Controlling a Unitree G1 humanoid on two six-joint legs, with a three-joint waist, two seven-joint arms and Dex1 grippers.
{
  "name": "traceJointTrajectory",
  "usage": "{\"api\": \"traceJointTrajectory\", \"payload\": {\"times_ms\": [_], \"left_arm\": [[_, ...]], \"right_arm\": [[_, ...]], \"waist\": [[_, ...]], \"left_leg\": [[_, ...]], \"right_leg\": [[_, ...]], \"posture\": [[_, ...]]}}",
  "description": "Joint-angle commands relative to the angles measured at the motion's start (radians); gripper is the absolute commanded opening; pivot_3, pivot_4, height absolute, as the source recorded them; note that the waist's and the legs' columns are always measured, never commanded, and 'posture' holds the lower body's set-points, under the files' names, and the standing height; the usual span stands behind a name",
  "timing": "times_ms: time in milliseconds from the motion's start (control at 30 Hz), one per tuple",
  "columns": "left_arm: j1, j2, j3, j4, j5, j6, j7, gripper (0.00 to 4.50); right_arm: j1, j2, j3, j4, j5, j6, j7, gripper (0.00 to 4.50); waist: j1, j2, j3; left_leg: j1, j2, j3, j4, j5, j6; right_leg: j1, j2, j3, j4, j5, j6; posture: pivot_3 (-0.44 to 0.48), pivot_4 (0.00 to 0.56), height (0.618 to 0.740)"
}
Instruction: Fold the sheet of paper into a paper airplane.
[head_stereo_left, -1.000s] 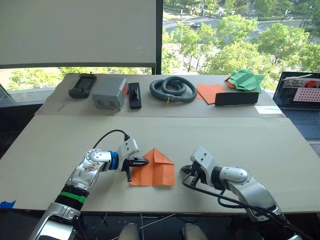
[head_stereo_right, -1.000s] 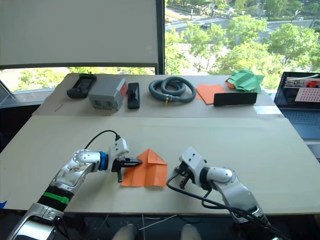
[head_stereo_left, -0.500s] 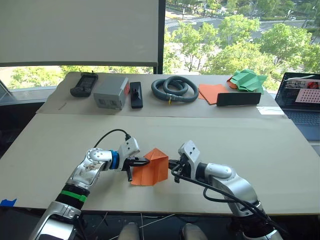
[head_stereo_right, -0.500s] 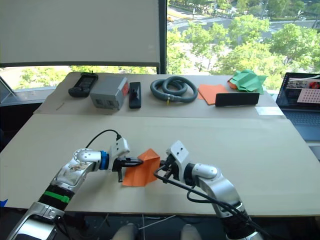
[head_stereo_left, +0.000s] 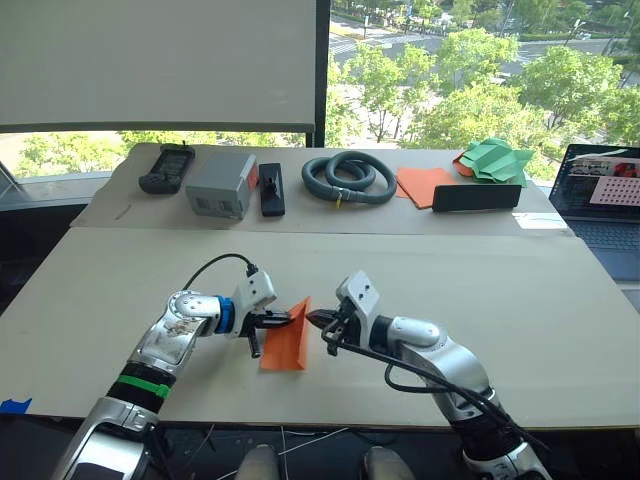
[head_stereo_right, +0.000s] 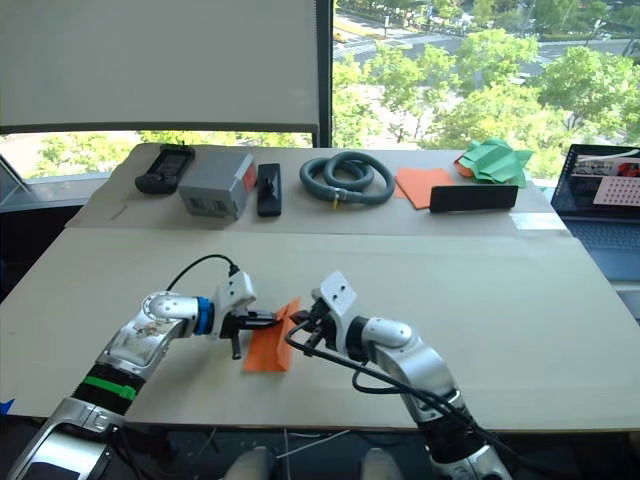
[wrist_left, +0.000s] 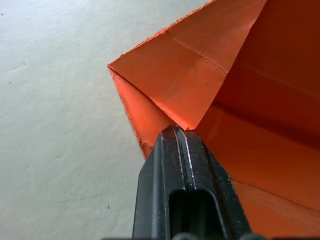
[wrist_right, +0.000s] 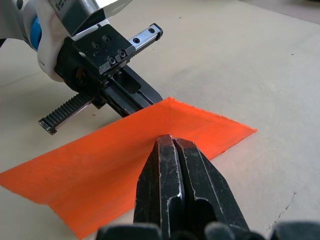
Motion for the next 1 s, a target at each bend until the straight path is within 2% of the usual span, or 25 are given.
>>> {"api": "traceJointTrajectory", "payload": {"times_ms": [33, 333, 567, 800, 1000], "left_arm": [[0.014, 0.035, 0.014, -0.011, 0.023, 0.024, 0.01, 0.01], [-0.004, 0.061, 0.034, -0.088, 0.015, 0.056, 0.018, 0.01], [-0.013, 0.026, 0.014, -0.164, -0.004, 0.093, 0.017, 0.01], [0.002, -0.005, -0.033, -0.093, 0.038, 0.064, 0.019, 0.01], [0.0, -0.012, -0.028, -0.044, 0.043, 0.043, 0.022, 0.01]], "right_arm": [[-0.022, 0.01, 0.006, -0.002, 0.002, -0.039, -0.002, 0.0], [-0.033, 0.002, 0.014, 0.031, -0.004, -0.059, 0.004, 0.0], [-0.038, 0.004, 0.02, 0.043, -0.005, -0.067, 0.002, 0.0], [-0.052, 0.014, 0.025, 0.055, -0.009, -0.072, -0.002, 0.0], [-0.073, 0.04, 0.041, 0.067, -0.016, -0.078, -0.006, 0.0]], "waist": [[0.0, 0.0, 0.0], [-0.001, 0.0, 0.005], [0.001, -0.001, 0.006], [0.0, -0.001, 0.006], [0.0, -0.001, 0.006]], "left_leg": [[0.0, 0.0, 0.0, 0.0, 0.0, 0.0], [0.0, 0.0, 0.0, 0.0, 0.0, 0.0], [-0.001, 0.0, 0.0, 0.0, 0.0, 0.0], [-0.001, 0.0, 0.0, 0.0, 0.0, 0.0], [0.0, 0.0, 0.0, 0.0, 0.0, 0.0]], "right_leg": [[0.0, 0.0, 0.0, 0.001, 0.0, 0.0], [-0.001, 0.0, 0.0, 0.002, 0.0, 0.0], [-0.001, 0.0, 0.0, 0.001, 0.0, 0.0], [-0.001, 0.001, 0.0, 0.002, 0.0, 0.0], [0.0, 0.001, 0.0, 0.002, 0.0, 0.0]], "posture": [[0.0, 0.15, 0.714], [0.0, 0.15, 0.714], [0.0, 0.15, 0.714], [0.0, 0.15, 0.714], [0.0, 0.15, 0.714]]}}
